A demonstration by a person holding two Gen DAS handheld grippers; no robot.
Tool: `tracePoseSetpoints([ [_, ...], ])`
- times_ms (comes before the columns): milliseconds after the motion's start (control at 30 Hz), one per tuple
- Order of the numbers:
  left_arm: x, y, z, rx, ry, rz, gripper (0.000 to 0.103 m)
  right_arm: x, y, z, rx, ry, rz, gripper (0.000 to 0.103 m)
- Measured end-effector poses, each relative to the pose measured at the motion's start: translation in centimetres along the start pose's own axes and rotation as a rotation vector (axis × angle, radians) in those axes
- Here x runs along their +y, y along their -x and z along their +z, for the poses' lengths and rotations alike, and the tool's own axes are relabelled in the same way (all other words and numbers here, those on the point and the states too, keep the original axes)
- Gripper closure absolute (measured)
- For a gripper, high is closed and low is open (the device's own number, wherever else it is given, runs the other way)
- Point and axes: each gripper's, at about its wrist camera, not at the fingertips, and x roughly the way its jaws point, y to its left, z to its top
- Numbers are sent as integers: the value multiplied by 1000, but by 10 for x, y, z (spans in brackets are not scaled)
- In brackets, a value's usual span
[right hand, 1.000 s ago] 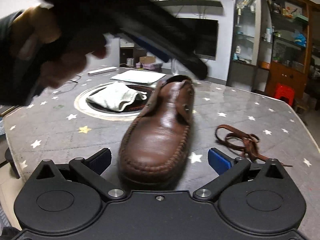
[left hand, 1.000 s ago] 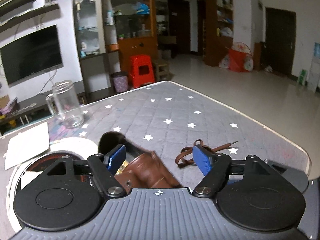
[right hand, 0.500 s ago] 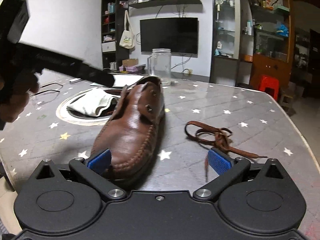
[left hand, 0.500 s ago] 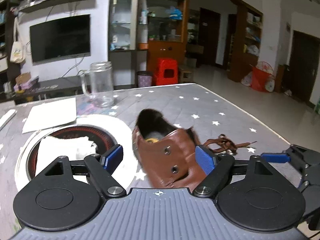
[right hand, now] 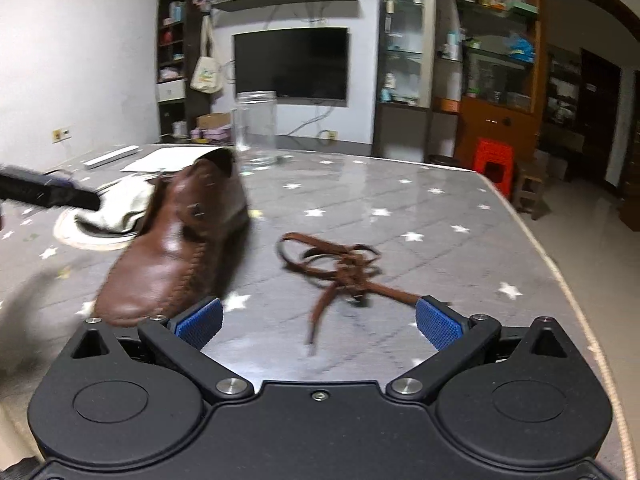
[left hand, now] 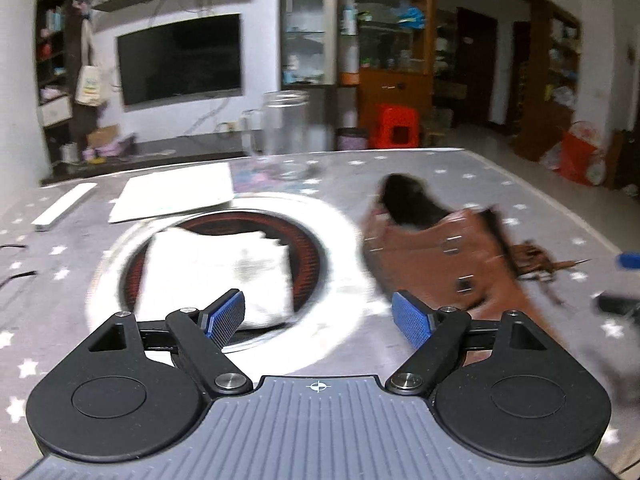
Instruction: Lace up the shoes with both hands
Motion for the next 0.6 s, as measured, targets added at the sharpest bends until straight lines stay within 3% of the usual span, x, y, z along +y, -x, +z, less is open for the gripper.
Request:
tracePoseSetpoints([
  [233, 37, -12, -15, 27, 6, 105, 21, -40, -18, -1, 48, -64, -71, 0],
  [600, 57, -27, -22, 51, -21, 127, 21, -80, -46, -10, 119, -107, -151, 0],
])
